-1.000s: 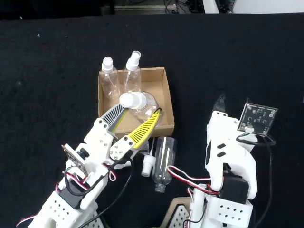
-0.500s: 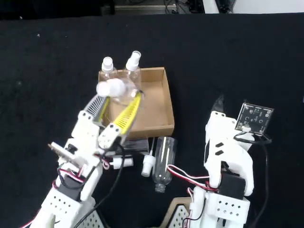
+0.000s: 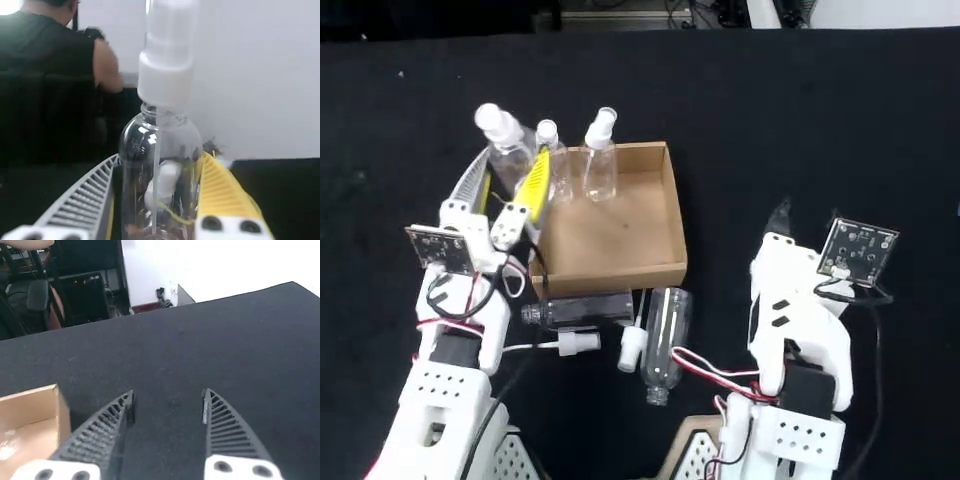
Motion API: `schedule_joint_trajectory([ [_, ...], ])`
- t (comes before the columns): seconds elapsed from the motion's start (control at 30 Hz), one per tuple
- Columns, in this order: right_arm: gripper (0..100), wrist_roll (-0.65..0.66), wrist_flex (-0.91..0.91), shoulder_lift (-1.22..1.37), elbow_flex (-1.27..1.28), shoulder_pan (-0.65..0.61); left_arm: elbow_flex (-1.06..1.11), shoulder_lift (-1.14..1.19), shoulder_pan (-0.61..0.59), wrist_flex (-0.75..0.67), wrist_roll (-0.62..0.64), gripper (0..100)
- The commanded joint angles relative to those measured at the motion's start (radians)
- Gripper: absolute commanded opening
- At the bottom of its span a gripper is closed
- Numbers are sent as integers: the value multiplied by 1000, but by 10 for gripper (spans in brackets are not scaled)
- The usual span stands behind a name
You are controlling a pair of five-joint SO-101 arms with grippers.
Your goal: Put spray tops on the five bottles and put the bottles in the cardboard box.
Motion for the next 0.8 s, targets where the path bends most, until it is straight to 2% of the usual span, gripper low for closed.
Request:
schedule_joint_trajectory([
  [0.0, 188, -6, -28, -15, 12, -44, 31, -40, -96, -25, 0, 84],
  [0.2, 188, -8, -28, -15, 15, -43, 150, -150, -280, -20, -6, 83],
  [0.37, 188, -9, -28, -15, 16, -43, 134, -104, -443, -17, 0, 83],
  [0.77, 188, -9, -21, -15, 22, -44, -203, 440, -753, -26, -6, 83],
])
